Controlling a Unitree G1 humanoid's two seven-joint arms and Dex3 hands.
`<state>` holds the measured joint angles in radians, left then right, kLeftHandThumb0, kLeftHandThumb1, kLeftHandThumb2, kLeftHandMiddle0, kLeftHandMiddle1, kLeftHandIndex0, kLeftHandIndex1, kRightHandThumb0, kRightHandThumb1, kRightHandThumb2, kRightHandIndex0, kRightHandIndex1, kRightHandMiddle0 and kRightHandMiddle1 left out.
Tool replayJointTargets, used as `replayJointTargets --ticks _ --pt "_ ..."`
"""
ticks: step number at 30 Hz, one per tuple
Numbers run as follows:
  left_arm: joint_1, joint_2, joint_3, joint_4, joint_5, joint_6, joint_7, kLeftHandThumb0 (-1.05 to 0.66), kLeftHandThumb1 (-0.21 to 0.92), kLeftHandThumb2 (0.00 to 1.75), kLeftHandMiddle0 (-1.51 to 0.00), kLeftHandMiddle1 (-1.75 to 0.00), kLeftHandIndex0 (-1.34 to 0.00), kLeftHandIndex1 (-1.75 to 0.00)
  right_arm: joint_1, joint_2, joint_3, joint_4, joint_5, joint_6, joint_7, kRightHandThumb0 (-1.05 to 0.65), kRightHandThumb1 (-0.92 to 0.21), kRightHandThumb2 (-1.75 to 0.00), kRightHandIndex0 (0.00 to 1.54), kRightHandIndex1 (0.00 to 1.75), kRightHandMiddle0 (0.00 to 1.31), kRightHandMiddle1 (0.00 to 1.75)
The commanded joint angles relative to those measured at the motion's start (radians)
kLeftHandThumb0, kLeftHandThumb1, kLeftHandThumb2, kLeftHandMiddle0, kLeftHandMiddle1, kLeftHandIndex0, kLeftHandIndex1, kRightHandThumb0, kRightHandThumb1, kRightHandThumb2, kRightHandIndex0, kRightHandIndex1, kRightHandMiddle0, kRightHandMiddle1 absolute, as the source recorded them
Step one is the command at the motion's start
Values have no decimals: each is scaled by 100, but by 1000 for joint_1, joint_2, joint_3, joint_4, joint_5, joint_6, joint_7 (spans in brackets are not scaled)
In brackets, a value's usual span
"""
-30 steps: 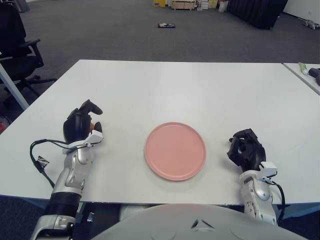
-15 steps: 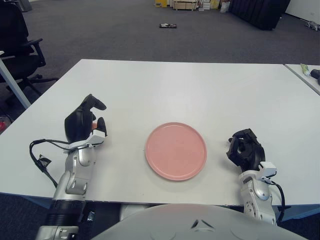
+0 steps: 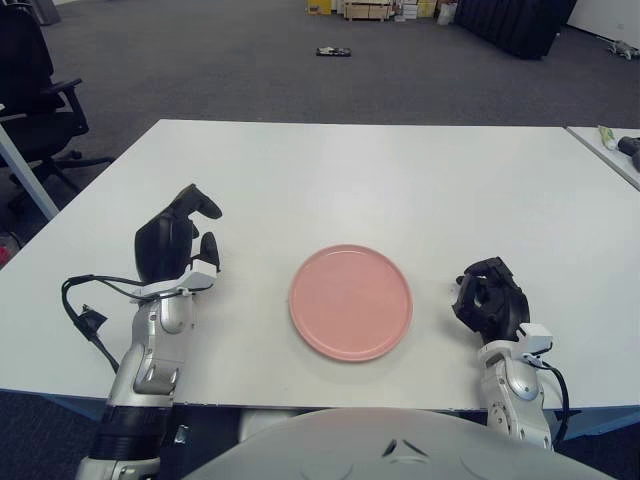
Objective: Put the apple into the plate.
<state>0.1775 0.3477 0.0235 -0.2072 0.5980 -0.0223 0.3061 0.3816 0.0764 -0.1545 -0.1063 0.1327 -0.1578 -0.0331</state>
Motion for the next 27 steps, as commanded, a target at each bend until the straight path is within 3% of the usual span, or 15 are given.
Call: replayJointTargets --ticks 1,4,5,6,7,10,15,19,23,27 --pt "5 45 11 1 5 -24 -41 -1 -4 171 -87 -175 -66 -171 -6 0 0 -17 4 7 -2 -43 -49 -111 112 175 47 175" --pt "5 61 21 17 7 -16 -66 -1 6 159 -77 -173 -64 -168 -5 -1 1 -19 2 8 -1 -42 -49 -111 111 175 47 175" --pt "6 63 21 14 11 -5 -76 -16 22 139 -50 -171 -57 -170 -4 -2 1 -20 2 9 -1 -42 -50 -110 111 175 47 175" --pt "9 63 20 0 26 26 -94 -25 34 125 -32 -170 -53 -171 -4 -1 0 -20 3 8 -1 -42 -50 -110 111 175 46 175" --pt "11 62 20 -11 37 47 -107 -43 36 115 -20 -162 -34 -169 -3 -1 0 -20 4 8 -1 -42 -51 -109 110 175 46 175" --pt "18 66 13 -46 83 126 -159 -67 40 99 -7 -148 -11 -164 -2 2 0 -22 8 8 -1 -42 -51 -109 110 175 46 175" --pt "23 98 -21 -112 221 306 -324 -90 57 70 -1 -80 -2 -88 0 3 1 -24 7 8 -2 -42 -51 -108 109 175 46 175" --pt "21 122 -47 -143 316 402 -440 -101 73 50 0 -38 0 -37 3 -1 4 -27 -1 13 -2 -42 -52 -108 109 175 45 175" --pt "19 136 -63 -157 373 454 -508 -104 83 39 0 -16 0 -10 5 -2 5 -29 -3 15 -3 -42 -52 -108 109 175 45 175" --pt "19 146 -80 -159 426 488 -554 -105 89 33 0 -4 0 -3 6 2 3 -33 4 21 -4 -42 -52 -108 110 175 45 175"
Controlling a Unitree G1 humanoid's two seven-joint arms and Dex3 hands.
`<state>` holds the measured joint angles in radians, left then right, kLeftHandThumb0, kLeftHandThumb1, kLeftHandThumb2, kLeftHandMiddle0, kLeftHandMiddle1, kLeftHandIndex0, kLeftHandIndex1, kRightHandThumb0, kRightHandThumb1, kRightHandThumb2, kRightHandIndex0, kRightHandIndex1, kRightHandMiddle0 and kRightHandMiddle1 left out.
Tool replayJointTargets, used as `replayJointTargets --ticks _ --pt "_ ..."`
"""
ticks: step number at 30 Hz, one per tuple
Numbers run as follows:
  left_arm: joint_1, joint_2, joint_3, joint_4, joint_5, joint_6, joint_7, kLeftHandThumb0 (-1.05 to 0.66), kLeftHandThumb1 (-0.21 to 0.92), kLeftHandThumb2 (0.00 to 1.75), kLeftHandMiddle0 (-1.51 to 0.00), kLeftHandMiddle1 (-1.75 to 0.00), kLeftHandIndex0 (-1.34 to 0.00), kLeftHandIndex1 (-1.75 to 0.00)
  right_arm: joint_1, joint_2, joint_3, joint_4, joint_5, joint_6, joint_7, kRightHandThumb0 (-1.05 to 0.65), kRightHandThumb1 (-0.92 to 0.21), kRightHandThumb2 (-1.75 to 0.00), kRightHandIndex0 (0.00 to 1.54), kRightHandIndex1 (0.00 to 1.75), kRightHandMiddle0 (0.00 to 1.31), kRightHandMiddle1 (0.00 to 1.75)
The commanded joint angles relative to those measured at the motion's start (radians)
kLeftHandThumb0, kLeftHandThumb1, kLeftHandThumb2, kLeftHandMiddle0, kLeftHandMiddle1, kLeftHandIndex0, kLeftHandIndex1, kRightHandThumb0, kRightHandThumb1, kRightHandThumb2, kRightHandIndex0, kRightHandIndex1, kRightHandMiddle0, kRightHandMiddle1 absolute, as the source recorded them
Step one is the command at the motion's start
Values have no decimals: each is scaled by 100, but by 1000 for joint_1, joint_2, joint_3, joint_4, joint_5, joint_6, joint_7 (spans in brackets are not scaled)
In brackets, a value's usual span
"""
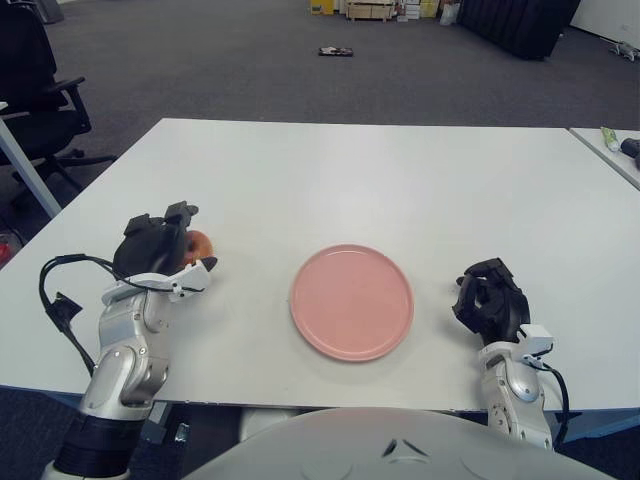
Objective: Put the apple into the plate.
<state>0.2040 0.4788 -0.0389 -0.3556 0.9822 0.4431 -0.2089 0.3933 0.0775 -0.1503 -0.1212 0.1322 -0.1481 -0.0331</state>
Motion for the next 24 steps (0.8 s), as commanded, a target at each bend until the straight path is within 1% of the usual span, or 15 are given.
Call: replayJointTargets --ticks 1,5,13,20,24 --pt "-7 18 -22 -10 56 28 -46 -105 90 31 0 -3 0 -2 -5 2 -2 -19 7 12 -4 -42 -52 -108 110 175 45 175" --pt "-6 22 -33 -8 94 38 -64 -105 92 28 0 0 0 0 -4 3 -3 -18 7 7 -3 -42 -52 -108 110 175 45 175" --pt "1 22 -41 4 138 41 -66 -105 89 24 0 0 0 0 -3 -5 -1 -13 -8 -2 -2 -42 -52 -108 110 175 46 175" --pt "-4 23 -44 29 151 38 -65 -105 88 21 0 0 0 0 -4 3 -5 -14 3 -1 -4 -42 -50 -110 112 175 47 175" --pt "-20 13 -49 70 143 41 -56 -105 87 20 0 0 0 0 -4 3 -5 -14 1 -3 -5 -43 -49 -111 113 175 48 175"
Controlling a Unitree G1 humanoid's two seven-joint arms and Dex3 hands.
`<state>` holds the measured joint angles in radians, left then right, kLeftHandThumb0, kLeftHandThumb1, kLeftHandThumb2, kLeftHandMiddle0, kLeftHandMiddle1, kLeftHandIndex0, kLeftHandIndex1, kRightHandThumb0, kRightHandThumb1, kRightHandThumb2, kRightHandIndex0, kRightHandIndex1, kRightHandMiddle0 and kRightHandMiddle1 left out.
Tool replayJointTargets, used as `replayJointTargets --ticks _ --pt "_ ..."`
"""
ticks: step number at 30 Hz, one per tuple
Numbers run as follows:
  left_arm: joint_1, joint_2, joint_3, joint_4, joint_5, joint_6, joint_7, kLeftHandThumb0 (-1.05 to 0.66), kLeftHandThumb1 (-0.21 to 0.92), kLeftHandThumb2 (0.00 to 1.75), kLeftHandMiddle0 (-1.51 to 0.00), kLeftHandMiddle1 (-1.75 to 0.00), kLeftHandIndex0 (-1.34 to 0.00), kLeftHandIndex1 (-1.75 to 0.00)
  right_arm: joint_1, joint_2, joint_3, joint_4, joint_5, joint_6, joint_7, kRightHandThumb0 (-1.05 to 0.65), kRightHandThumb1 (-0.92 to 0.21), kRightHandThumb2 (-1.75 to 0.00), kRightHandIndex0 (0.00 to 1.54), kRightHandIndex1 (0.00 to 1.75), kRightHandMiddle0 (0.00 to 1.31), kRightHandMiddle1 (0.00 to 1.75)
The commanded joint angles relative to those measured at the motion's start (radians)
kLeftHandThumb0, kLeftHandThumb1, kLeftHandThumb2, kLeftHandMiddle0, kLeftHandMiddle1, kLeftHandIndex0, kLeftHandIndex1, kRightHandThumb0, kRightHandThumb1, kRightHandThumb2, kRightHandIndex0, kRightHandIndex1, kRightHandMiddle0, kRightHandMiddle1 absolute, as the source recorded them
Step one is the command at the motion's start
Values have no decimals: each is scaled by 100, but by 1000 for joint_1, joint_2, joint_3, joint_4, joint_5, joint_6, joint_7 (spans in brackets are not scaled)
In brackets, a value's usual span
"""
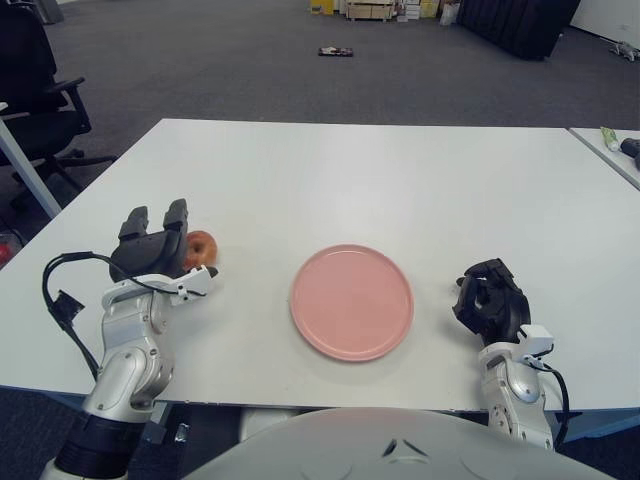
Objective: Put the apple into the plate.
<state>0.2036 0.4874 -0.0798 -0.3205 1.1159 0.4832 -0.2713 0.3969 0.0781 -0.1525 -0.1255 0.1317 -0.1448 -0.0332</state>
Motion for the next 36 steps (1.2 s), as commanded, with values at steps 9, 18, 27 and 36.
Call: replayJointTargets --ticks 9,18,27,36 --pt "-156 -27 -48 322 -45 -30 116 -105 89 19 0 0 0 0 -8 0 1 -9 -8 -1 -11 -43 -49 -111 113 175 47 175" --pt "-263 -36 -64 610 -138 -95 305 -105 92 18 0 0 0 0 -5 -9 3 3 -15 -26 -4 -42 -51 -109 112 175 46 175" --pt "-311 -66 -100 765 -208 -115 419 -105 92 18 0 0 0 0 2 -13 1 -3 -20 -30 -6 -43 -49 -111 113 175 47 175" --pt "-397 -70 -134 924 -274 -157 456 -105 92 17 -2 -1 0 0 8 -9 -1 -15 -18 -14 -12 -43 -48 -112 112 175 48 175"
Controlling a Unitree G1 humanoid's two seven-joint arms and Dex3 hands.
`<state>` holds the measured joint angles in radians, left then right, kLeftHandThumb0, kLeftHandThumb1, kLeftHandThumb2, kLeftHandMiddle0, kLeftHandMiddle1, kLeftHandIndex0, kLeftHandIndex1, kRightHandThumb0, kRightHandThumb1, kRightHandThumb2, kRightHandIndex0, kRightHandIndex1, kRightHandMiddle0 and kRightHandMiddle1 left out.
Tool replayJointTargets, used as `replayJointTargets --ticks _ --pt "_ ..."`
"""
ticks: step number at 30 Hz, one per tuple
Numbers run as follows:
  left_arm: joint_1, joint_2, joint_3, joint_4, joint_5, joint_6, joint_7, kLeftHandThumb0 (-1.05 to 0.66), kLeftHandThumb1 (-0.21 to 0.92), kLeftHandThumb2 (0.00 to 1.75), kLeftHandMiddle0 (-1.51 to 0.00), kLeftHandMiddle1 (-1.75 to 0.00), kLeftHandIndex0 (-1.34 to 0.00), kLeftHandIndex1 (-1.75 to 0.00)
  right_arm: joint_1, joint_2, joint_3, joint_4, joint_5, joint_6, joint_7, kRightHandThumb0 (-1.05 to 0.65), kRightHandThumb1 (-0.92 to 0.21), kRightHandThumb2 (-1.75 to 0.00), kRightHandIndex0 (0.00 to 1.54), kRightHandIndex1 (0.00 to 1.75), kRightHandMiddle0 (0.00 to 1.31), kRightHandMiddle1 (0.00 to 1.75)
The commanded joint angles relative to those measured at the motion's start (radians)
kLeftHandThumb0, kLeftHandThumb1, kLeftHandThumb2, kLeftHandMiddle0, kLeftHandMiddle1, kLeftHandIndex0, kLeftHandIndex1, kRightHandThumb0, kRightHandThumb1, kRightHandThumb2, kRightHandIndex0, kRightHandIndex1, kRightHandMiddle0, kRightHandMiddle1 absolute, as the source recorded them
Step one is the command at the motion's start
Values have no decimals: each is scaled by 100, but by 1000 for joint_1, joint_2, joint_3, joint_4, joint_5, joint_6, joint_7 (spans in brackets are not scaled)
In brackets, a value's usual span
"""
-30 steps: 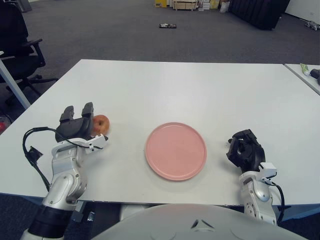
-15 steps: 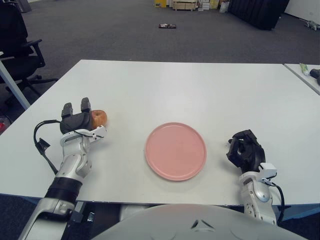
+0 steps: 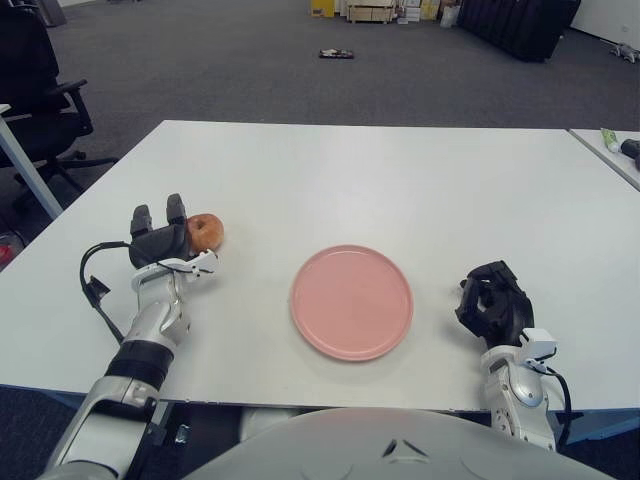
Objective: Put the apple into the plate.
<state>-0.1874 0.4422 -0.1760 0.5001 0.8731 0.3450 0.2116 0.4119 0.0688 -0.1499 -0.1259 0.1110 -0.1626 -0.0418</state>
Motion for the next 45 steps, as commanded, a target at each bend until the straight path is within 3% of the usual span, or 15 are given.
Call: replayJointTargets --ticks 1,19,29,35,38,42,44,45 --pt "-16 -25 -42 121 -37 -24 -22 -105 92 18 -2 -1 0 0 -6 0 -4 -16 4 4 -4 -43 -48 -112 112 175 48 175" --pt "-101 -23 -106 225 -97 -108 72 -102 92 26 -7 -6 0 -1 9 3 -6 -25 12 -7 3 -42 -50 -110 112 175 47 175" --pt "-124 -37 -123 240 -110 -158 168 -98 89 22 0 -43 0 -29 19 4 -4 -33 16 -7 7 -42 -51 -108 112 175 46 175" --pt "-128 -36 -136 248 -112 -215 257 -94 85 24 0 -68 0 -56 24 9 -3 -42 23 4 2 -41 -54 -105 110 175 44 175" --pt "-133 -34 -144 265 -110 -268 328 -90 78 33 0 -90 0 -85 26 11 -2 -45 24 7 -2 -41 -54 -105 110 175 44 175" --pt "-156 -38 -158 325 -107 -346 431 -79 51 75 -6 -127 -1 -143 27 11 -1 -48 24 12 -3 -41 -54 -104 110 175 43 175" --pt "-165 -36 -165 358 -105 -402 503 -75 44 85 -9 -137 -4 -157 27 8 0 -47 20 12 -2 -41 -54 -104 109 175 43 175" --pt "-170 -35 -168 372 -103 -424 533 -72 41 89 -15 -145 -13 -163 27 7 1 -46 17 12 -2 -41 -54 -104 110 175 43 175"
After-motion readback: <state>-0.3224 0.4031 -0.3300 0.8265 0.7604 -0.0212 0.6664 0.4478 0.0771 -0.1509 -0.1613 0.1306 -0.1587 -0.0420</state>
